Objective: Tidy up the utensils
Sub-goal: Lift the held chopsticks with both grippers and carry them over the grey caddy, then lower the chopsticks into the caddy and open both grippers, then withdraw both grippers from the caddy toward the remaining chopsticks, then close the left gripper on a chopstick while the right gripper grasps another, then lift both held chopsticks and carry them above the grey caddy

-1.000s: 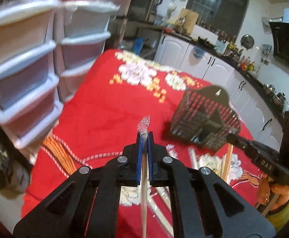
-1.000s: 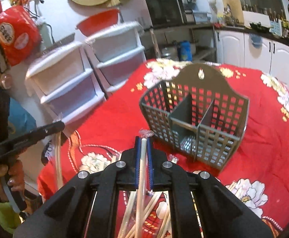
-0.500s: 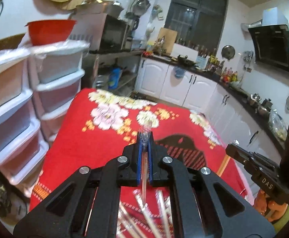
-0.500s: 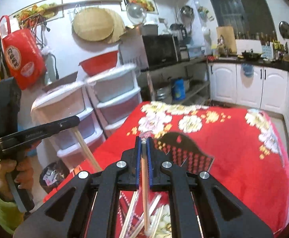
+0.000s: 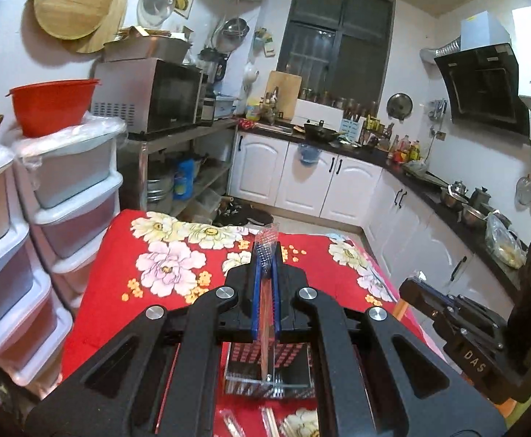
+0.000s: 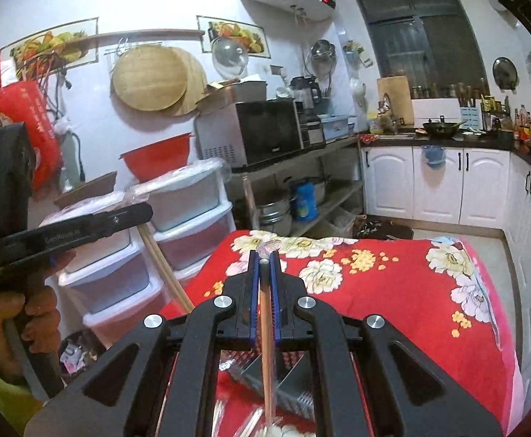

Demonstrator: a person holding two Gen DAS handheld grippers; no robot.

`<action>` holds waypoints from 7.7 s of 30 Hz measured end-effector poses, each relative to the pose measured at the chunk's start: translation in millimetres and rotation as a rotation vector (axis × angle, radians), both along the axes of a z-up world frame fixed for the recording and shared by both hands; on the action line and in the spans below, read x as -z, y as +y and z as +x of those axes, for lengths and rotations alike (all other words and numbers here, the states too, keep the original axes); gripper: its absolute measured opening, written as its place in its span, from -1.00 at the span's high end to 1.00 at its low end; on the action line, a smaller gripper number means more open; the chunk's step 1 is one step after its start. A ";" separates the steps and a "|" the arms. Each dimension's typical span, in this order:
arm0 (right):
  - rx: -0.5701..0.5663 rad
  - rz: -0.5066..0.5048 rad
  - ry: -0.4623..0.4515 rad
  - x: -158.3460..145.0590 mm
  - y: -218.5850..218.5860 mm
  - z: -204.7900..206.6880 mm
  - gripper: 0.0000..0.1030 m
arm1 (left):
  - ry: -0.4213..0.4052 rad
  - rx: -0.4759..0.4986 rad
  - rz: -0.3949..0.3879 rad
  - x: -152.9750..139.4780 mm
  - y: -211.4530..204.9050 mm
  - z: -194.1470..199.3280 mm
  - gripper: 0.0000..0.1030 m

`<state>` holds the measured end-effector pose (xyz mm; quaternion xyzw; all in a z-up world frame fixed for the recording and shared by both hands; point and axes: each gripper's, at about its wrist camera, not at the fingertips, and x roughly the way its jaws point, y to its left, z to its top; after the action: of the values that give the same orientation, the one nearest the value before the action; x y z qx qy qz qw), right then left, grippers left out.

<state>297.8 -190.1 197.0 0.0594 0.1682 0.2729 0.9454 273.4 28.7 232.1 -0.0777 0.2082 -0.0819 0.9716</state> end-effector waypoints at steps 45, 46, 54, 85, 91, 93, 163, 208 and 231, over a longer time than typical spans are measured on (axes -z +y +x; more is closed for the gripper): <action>0.103 0.010 0.075 44.4 -5.4 73.1 0.88 | 0.171 0.000 0.019 105.3 4.8 72.0 0.98; 0.104 0.000 0.079 48.6 -5.2 72.2 0.88 | 0.170 -0.002 0.021 105.8 5.8 70.9 0.98; 0.108 -0.027 0.155 72.4 -9.5 64.5 0.87 | 0.191 -0.011 0.004 111.1 18.3 62.9 0.86; 0.137 -0.143 0.181 102.7 -34.5 -12.9 0.10 | 0.212 -0.084 -0.023 130.2 47.1 -9.0 -0.78; 0.118 -0.172 0.180 111.4 -31.3 -34.2 0.06 | 0.222 -0.104 -0.034 142.9 53.7 -30.9 -0.78; 0.110 -0.184 0.180 114.2 -29.3 -39.7 0.06 | 0.228 -0.111 -0.040 146.7 55.7 -37.8 -0.78; -0.119 -0.447 0.439 240.4 83.9 -14.9 0.43 | 0.549 -0.202 -0.118 267.5 74.7 -74.9 0.64; -0.211 -0.154 0.088 89.1 82.3 -71.6 0.88 | 0.186 -0.147 -0.072 126.9 74.9 -94.6 0.98; -0.081 -0.048 -0.012 23.7 25.0 -65.8 0.89 | 0.057 -0.041 -0.065 62.0 32.2 -71.6 0.99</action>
<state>232.0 -165.1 173.3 0.0284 0.1714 0.3074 0.9356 201.8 60.9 170.1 -0.1156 0.2314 -0.0665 0.9637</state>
